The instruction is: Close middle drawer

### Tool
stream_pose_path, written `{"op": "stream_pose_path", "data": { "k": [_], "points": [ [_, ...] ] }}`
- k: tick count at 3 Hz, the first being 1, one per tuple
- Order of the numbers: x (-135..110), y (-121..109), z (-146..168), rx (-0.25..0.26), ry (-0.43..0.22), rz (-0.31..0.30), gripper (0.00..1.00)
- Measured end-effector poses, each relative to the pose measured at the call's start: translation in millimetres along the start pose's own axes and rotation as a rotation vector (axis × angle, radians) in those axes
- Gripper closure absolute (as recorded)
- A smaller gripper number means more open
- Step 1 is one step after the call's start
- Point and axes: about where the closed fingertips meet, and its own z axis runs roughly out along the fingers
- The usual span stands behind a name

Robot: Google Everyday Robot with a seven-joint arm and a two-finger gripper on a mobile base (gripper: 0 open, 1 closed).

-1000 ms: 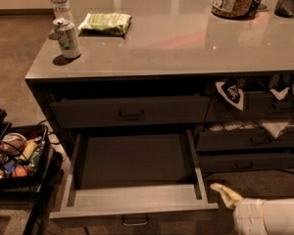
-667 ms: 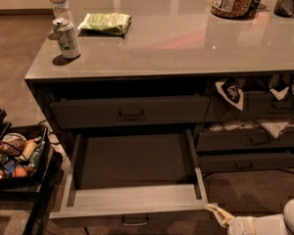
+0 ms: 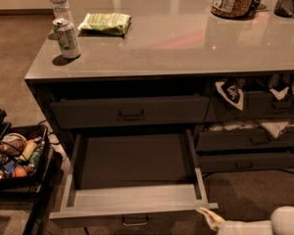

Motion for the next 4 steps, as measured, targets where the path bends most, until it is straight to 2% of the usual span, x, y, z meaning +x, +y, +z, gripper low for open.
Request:
{"op": "stream_pose_path", "data": {
  "k": [1, 2, 3, 4],
  "points": [
    [7.0, -16.4, 46.5, 0.076, -0.069, -0.012, 0.00],
    [12.6, -42.2, 68.9, 0.141, -0.107, -0.025, 0.00],
    [14.1, -67.7, 78.2, 0.182, -0.127, -0.036, 0.00],
    [14.4, -68.5, 78.6, 0.184, -0.128, -0.035, 0.19]
  ]
}}
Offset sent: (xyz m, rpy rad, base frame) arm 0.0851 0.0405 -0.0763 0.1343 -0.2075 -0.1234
